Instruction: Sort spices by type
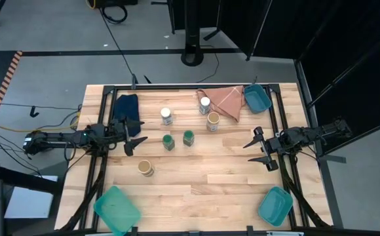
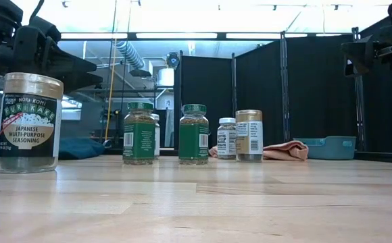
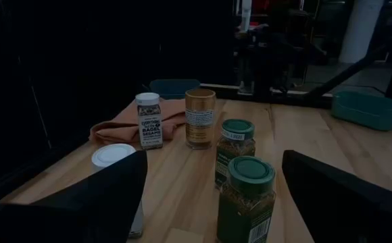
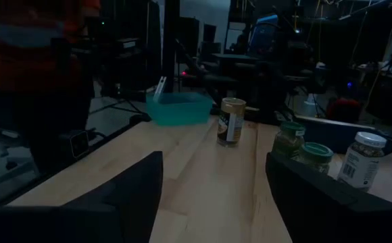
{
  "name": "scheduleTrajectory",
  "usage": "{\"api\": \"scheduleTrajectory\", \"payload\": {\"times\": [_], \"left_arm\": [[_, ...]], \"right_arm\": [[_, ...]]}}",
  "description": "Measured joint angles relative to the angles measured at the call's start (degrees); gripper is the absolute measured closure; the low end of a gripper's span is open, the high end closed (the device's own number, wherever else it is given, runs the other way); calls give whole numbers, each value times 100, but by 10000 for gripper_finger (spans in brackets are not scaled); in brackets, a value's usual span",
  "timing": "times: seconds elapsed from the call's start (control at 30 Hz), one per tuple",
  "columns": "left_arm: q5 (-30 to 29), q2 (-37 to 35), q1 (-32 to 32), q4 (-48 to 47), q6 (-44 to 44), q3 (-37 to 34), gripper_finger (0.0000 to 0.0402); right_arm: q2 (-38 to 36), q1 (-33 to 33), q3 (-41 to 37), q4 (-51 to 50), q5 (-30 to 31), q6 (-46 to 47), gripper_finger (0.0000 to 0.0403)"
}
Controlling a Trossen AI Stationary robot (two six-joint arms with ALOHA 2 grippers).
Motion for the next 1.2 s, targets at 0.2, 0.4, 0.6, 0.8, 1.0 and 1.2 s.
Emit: {"api": "scheduleTrajectory", "payload": {"times": [0.2, 0.4, 0.6, 0.8, 1.0, 1.2], "left_arm": [[0, 2, 1, 214, 0, 0, 51], [2, 2, 0, 659, -457, 0, 51], [9, 2, 0, 1490, -1378, 0, 51], [18, 2, 0, 2082, -1537, 0, 51], [-60, 15, -1, 2307, -1543, 0, 51], [47, 21, -1, 2328, -1550, 0, 51]], "right_arm": [[0, 2, -1, -1, -1, 0, 133], [0, 2, 0, -2, -2, 0, 135], [0, 2, -1, 0, -1, 0, 132], [-2, 1, -1, 0, 0, 0, 133], [0, 0, -2, 0, -1, 0, 133], [-1, 0, 0, 0, -1, 0, 135]]}}
